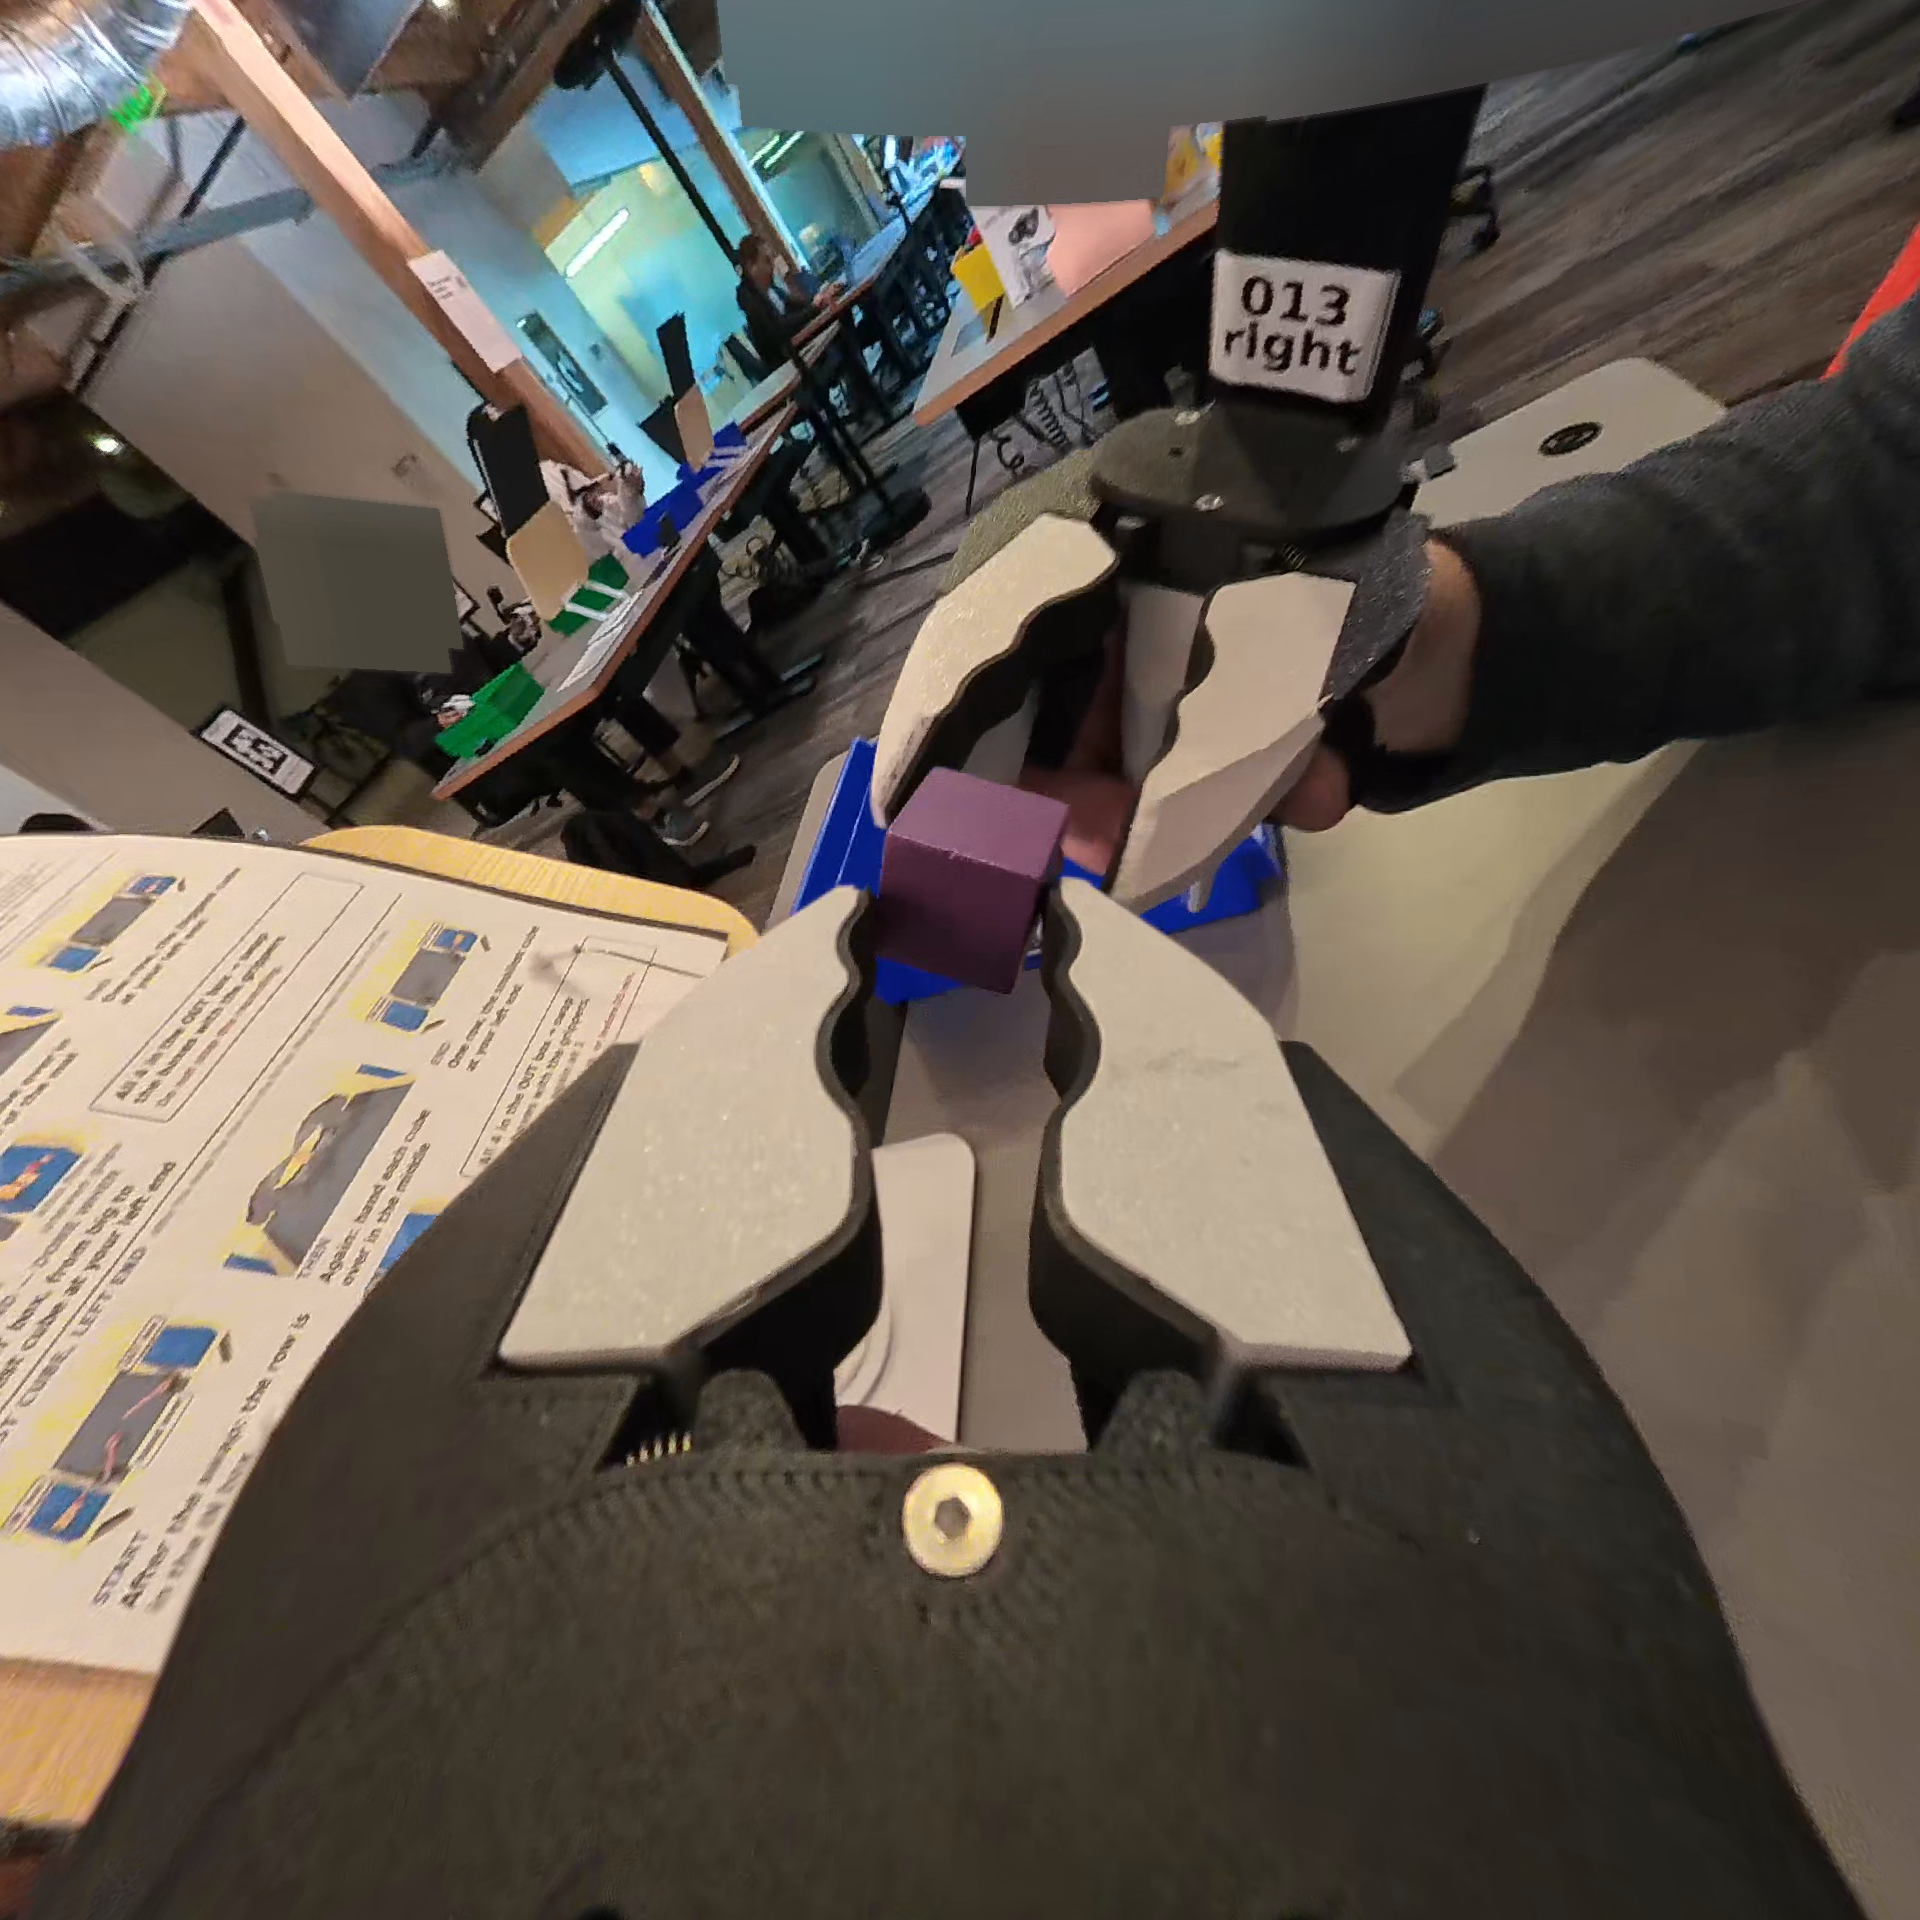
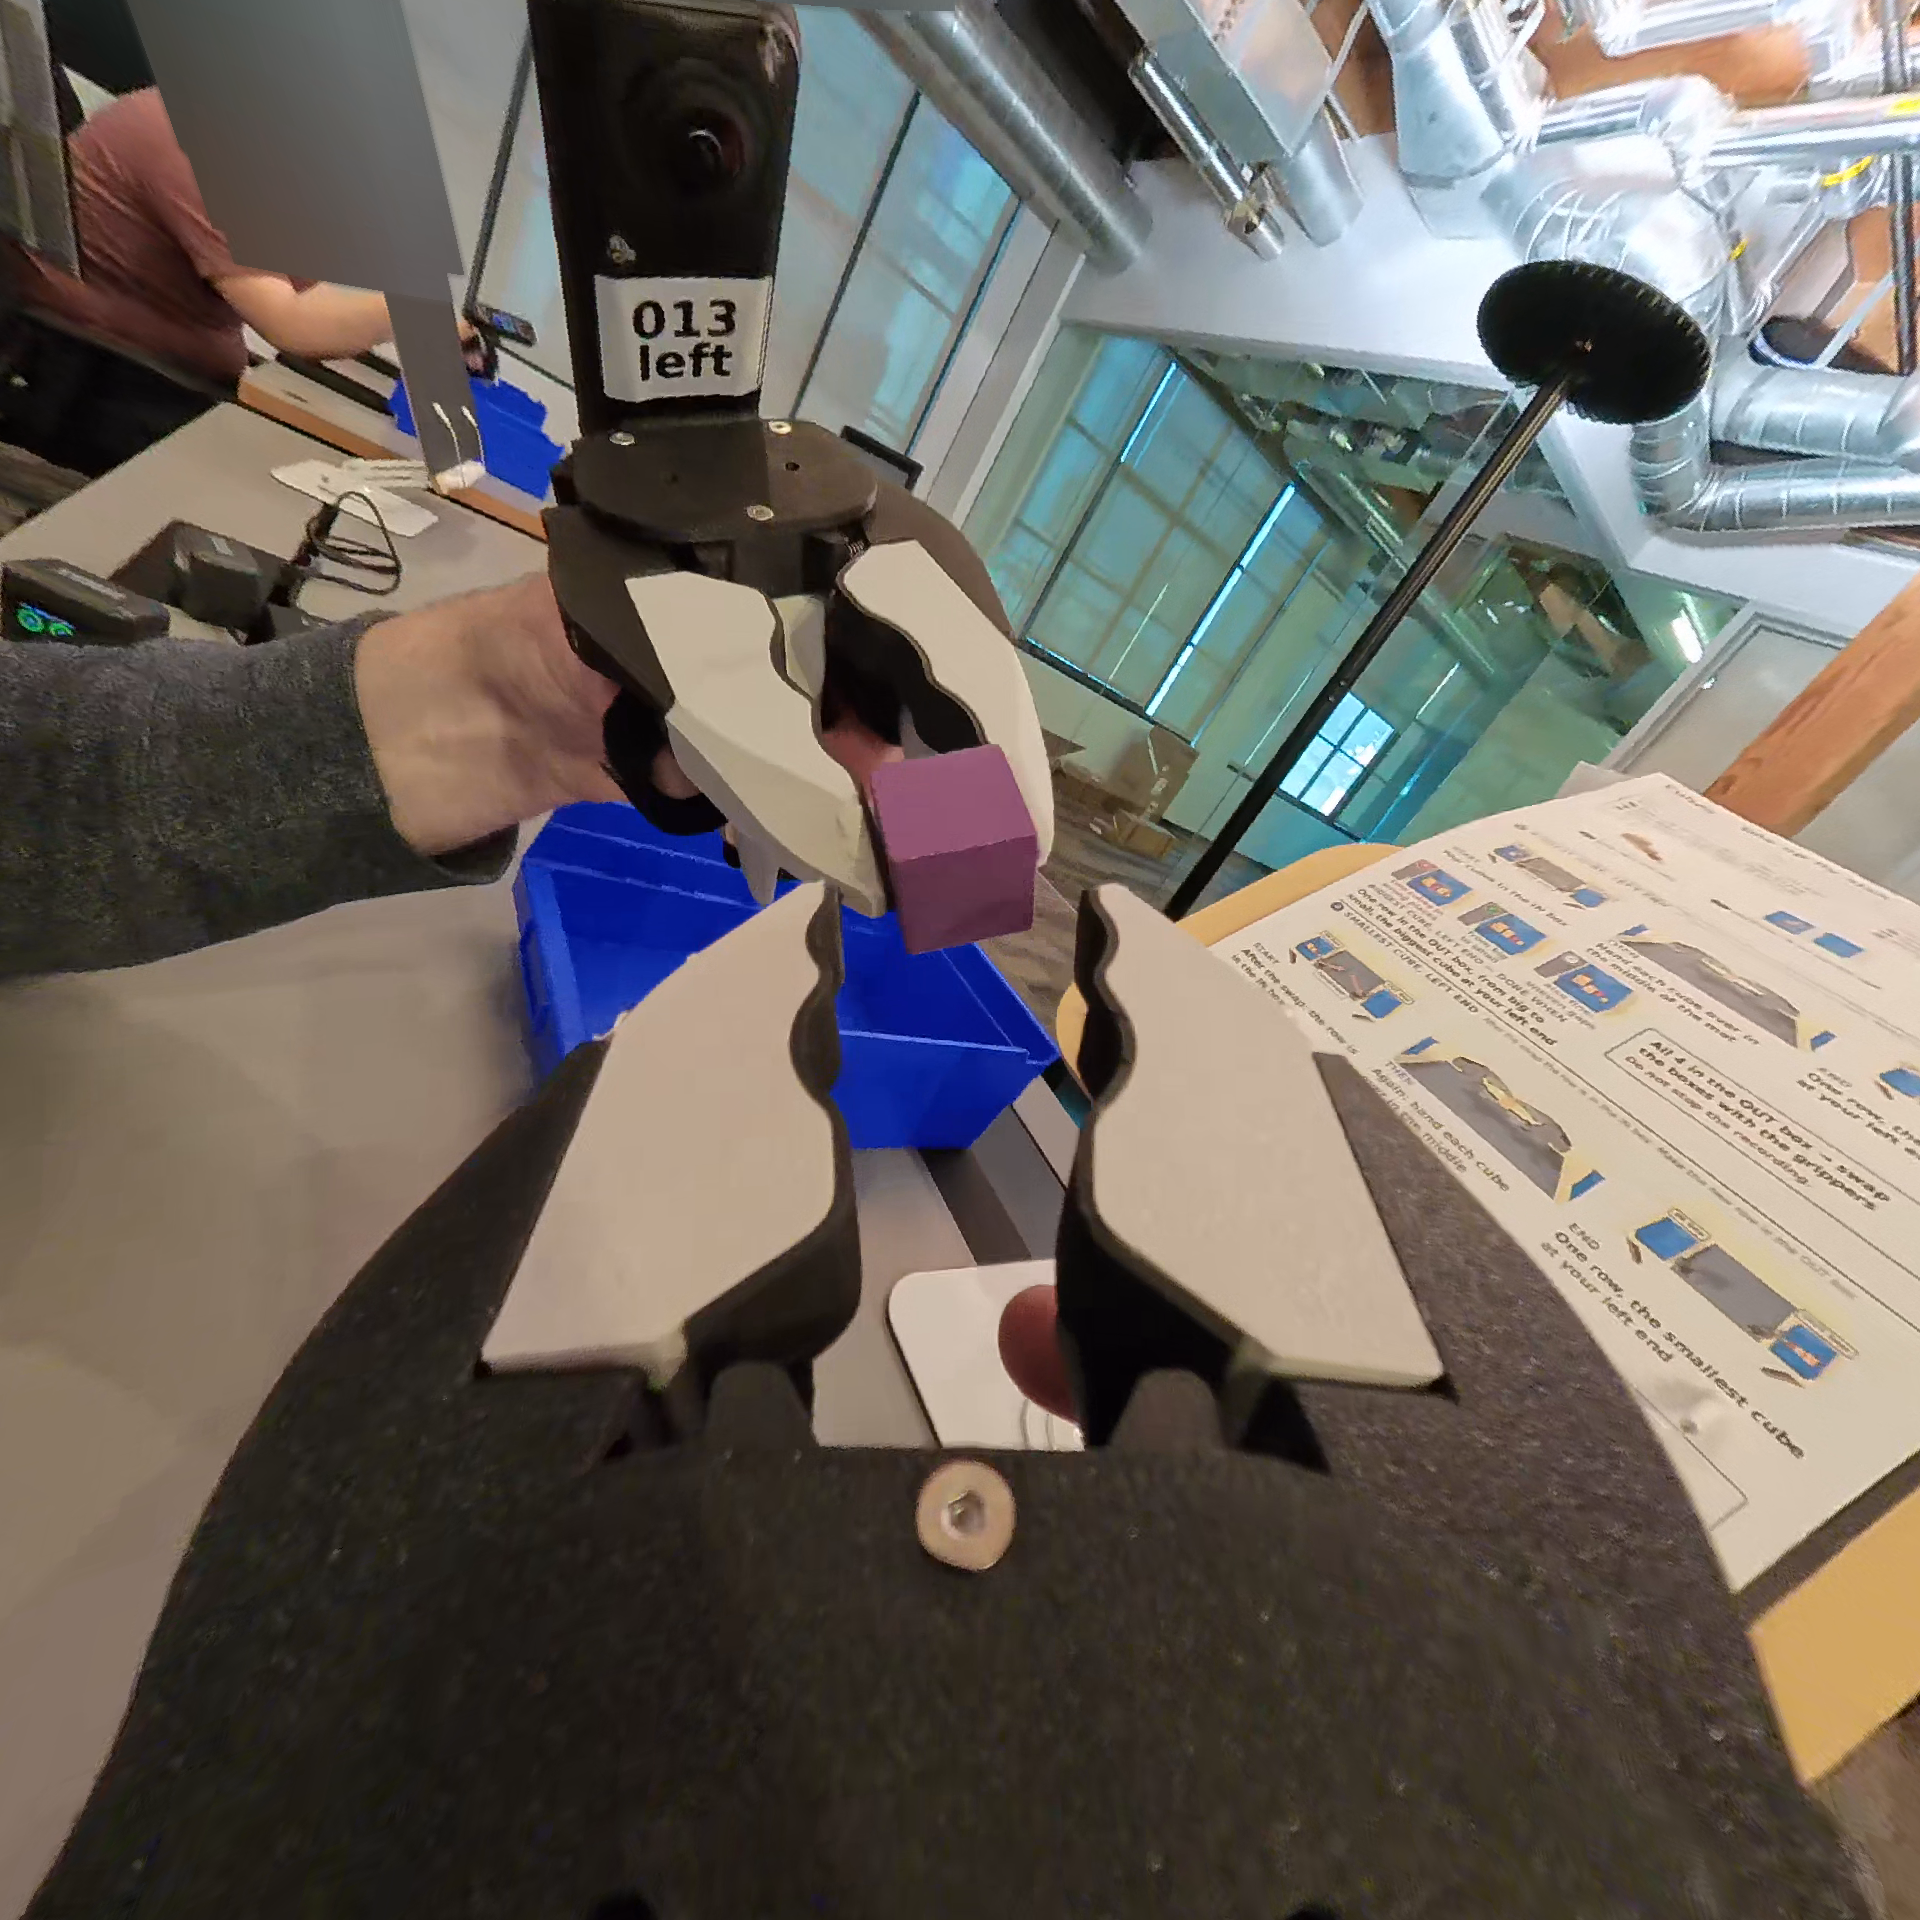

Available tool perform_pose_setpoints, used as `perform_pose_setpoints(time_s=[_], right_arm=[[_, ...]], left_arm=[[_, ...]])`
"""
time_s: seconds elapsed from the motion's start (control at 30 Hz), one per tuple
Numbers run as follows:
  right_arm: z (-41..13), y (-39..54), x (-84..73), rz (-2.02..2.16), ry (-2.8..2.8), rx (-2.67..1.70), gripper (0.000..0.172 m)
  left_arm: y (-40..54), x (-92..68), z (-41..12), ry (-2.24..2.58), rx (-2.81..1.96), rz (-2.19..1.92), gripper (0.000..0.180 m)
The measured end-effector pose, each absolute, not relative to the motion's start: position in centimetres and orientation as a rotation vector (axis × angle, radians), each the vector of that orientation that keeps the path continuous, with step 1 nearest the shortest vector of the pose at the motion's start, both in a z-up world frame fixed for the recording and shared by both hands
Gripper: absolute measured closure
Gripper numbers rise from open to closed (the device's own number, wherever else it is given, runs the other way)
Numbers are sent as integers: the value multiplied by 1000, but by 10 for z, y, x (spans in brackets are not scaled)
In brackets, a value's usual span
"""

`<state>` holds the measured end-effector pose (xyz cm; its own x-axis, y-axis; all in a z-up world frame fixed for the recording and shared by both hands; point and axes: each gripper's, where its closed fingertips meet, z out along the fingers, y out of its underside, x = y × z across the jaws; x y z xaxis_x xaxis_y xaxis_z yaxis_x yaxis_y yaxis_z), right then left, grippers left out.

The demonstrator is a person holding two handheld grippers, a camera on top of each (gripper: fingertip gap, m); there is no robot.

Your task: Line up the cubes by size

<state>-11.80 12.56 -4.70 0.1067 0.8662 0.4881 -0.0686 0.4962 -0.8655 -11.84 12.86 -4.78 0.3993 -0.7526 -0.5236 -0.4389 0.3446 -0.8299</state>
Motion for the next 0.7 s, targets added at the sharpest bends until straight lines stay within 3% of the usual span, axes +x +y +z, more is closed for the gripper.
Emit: perform_pose_setpoints(time_s=[0.7], right_arm=[[-45,107,-115,1013,-1307,-732,138]], left_arm=[[115,-110,-51,1272,-1253,-416,152]])
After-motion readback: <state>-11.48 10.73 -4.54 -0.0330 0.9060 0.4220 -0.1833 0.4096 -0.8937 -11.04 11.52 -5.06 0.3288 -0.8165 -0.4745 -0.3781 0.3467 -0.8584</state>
